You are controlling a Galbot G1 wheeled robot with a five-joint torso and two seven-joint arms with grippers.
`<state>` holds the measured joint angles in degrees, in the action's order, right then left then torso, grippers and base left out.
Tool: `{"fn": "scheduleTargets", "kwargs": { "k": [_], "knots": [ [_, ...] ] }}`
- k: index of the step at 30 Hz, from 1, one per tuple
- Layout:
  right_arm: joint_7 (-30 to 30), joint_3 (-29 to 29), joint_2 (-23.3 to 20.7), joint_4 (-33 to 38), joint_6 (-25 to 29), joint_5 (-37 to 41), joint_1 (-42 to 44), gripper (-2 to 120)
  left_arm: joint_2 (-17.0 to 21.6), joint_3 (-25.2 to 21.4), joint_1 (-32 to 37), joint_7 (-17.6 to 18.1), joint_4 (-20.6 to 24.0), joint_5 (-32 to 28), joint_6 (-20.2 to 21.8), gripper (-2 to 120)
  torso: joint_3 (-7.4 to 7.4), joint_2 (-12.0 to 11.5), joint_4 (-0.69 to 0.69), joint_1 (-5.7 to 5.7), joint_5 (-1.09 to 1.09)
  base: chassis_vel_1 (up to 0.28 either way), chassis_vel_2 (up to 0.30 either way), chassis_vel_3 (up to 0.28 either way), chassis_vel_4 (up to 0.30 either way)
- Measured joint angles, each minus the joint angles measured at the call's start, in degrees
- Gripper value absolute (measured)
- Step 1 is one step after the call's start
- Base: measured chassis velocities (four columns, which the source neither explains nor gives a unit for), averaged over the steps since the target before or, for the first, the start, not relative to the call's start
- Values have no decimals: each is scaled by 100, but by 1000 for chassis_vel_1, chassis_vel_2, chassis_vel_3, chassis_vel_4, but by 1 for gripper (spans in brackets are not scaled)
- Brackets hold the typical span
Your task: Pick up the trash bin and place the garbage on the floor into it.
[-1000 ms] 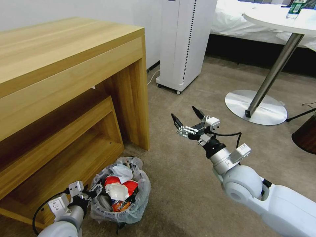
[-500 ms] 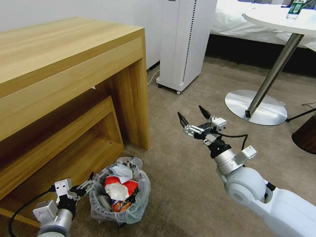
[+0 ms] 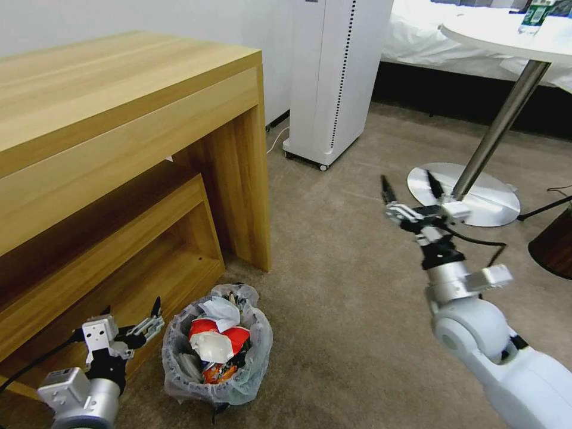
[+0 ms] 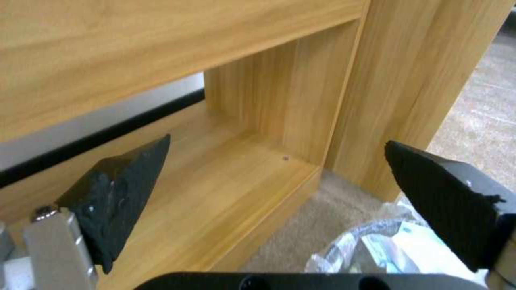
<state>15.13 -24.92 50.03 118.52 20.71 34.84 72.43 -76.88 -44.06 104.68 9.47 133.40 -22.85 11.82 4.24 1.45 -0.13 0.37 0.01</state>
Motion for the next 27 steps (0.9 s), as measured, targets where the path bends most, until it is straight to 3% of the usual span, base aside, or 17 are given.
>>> {"fn": "scheduleTargets", "kwargs": {
  "k": [9,18,27],
  "knots": [
    [36,-623,637,-293,93,-692,727,100,19,120,-76,-43,-120,203,-113,100,0,0,0,0,-1,0,0,0,0],
    [62,-596,1076,-392,131,-990,1015,100,177,66,-16,-67,-141,284,-165,100,0,0,0,0,-1,0,0,0,0],
    [173,-388,1464,-800,94,-1348,833,100,456,-19,-126,-239,-459,214,-255,100,1,0,1,0,-2,0,0,0,0]
  ]
}}
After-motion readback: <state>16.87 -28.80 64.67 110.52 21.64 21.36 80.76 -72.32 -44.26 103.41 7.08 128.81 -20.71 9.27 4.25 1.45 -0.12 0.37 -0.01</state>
